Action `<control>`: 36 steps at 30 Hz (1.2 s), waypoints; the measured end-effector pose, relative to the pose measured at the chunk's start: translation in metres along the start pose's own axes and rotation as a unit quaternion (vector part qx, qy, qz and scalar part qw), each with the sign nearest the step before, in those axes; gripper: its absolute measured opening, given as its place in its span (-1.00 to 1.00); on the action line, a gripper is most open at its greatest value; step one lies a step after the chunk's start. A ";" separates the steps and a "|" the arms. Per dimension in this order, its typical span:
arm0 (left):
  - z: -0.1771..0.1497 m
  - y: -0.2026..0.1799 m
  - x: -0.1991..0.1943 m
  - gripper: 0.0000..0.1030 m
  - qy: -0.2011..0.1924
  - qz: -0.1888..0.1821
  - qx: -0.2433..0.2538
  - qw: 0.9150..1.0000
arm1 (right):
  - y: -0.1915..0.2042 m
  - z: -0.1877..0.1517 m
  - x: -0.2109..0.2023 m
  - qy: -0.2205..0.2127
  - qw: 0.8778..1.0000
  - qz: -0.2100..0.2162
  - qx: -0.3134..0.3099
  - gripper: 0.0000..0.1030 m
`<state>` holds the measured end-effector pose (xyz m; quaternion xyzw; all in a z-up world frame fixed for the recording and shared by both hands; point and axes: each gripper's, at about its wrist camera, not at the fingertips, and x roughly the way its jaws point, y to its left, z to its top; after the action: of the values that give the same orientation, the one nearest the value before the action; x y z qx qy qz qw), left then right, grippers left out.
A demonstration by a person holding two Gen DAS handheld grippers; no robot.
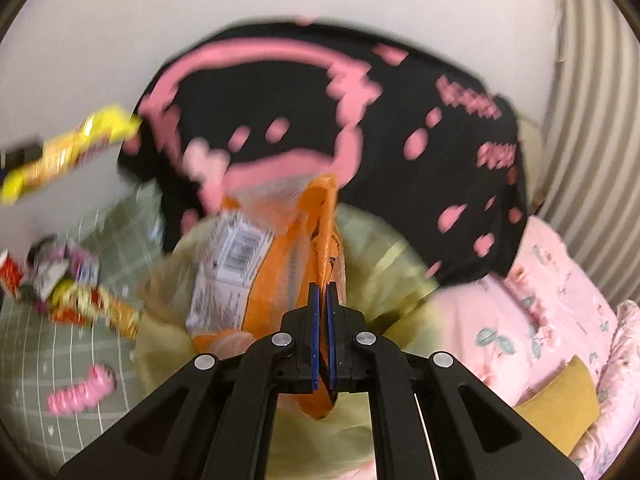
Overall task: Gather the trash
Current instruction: 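Open the right gripper over the bin while the left releases the wafer packet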
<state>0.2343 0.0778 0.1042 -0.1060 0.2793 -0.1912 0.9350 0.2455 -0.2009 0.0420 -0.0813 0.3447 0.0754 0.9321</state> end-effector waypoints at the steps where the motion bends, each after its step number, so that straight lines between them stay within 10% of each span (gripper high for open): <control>1: -0.001 -0.001 0.001 -0.52 0.003 -0.002 0.001 1.000 | 0.006 -0.005 0.005 0.010 1.000 0.010 -0.004 -0.91; 10: -0.012 -0.022 0.019 -0.52 0.039 -0.030 0.022 0.999 | 0.005 -0.013 0.015 0.027 0.998 0.043 0.025 -0.88; 15: -0.017 -0.047 0.040 -0.52 0.061 -0.056 0.038 0.996 | -0.012 -0.015 -0.003 0.004 0.998 0.046 0.038 -0.10; 36: -0.061 -0.126 0.202 -0.68 0.254 0.008 0.127 0.959 | -0.111 -0.031 -0.026 -0.036 0.991 -0.045 0.117 -0.10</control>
<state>0.3178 -0.1257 -0.0047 0.0681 0.4816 -0.2379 0.8407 0.2283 -0.3177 0.0473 0.0162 0.3138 -0.0044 0.9494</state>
